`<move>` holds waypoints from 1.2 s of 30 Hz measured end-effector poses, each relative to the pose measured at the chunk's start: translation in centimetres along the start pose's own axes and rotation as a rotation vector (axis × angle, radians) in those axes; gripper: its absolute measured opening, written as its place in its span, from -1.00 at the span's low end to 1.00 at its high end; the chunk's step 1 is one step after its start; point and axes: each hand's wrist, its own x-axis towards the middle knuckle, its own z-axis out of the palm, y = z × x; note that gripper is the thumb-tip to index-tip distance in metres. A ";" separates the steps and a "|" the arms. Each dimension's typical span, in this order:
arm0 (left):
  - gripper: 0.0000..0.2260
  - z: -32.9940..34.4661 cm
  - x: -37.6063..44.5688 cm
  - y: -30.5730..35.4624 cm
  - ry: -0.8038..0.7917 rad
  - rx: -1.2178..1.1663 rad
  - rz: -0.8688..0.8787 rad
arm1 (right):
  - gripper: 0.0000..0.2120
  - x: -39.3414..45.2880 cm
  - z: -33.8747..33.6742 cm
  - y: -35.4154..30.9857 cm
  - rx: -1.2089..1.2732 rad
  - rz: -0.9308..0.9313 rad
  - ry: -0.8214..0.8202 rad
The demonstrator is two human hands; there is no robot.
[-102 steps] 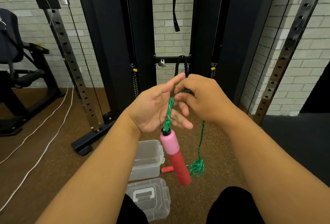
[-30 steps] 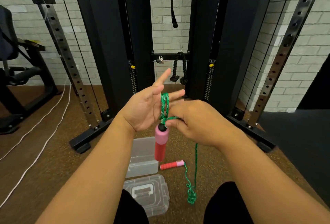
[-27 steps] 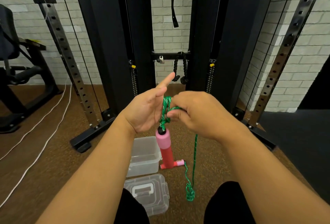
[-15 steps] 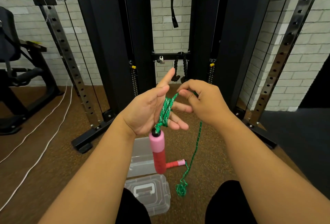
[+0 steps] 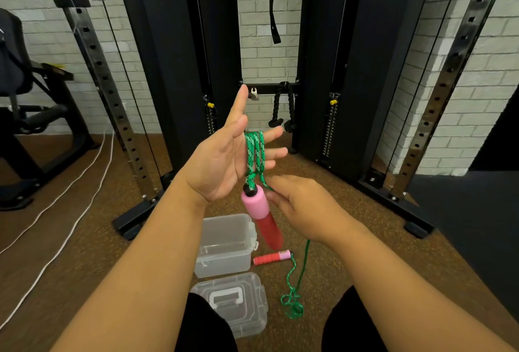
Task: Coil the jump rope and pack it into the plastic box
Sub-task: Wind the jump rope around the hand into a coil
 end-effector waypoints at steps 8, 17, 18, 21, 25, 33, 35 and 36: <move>-0.46 -0.6 -0.2 -0.8 0.030 0.124 -0.056 | -0.84 0.4 -2.7 -1.7 -0.107 -0.122 0.069; -0.47 0.5 -0.8 -0.6 -0.012 0.074 -0.062 | -0.89 2.6 -5.9 -1.0 -0.062 -0.063 0.288; -0.46 0.5 -0.8 -0.5 -0.023 0.065 -0.066 | -0.91 2.8 -6.1 -0.8 -0.025 -0.053 0.313; -0.45 0.8 -0.7 -0.3 -0.058 0.040 -0.066 | -0.93 3.3 -6.2 -0.5 0.024 -0.005 0.381; -0.46 1.0 -0.8 -0.1 -0.120 -0.051 -0.058 | -0.96 3.4 -5.6 -0.2 0.118 0.049 0.423; -0.48 0.9 -0.6 0.2 -0.108 -0.235 0.096 | -0.77 1.7 -2.3 0.4 0.255 0.053 0.338; -0.48 1.0 -0.3 0.2 -0.060 -0.236 0.147 | -0.75 1.3 -1.4 0.4 0.200 0.025 0.295; -0.47 1.1 -0.2 0.2 -0.031 -0.221 0.168 | -0.75 1.2 -1.0 0.3 0.177 0.025 0.258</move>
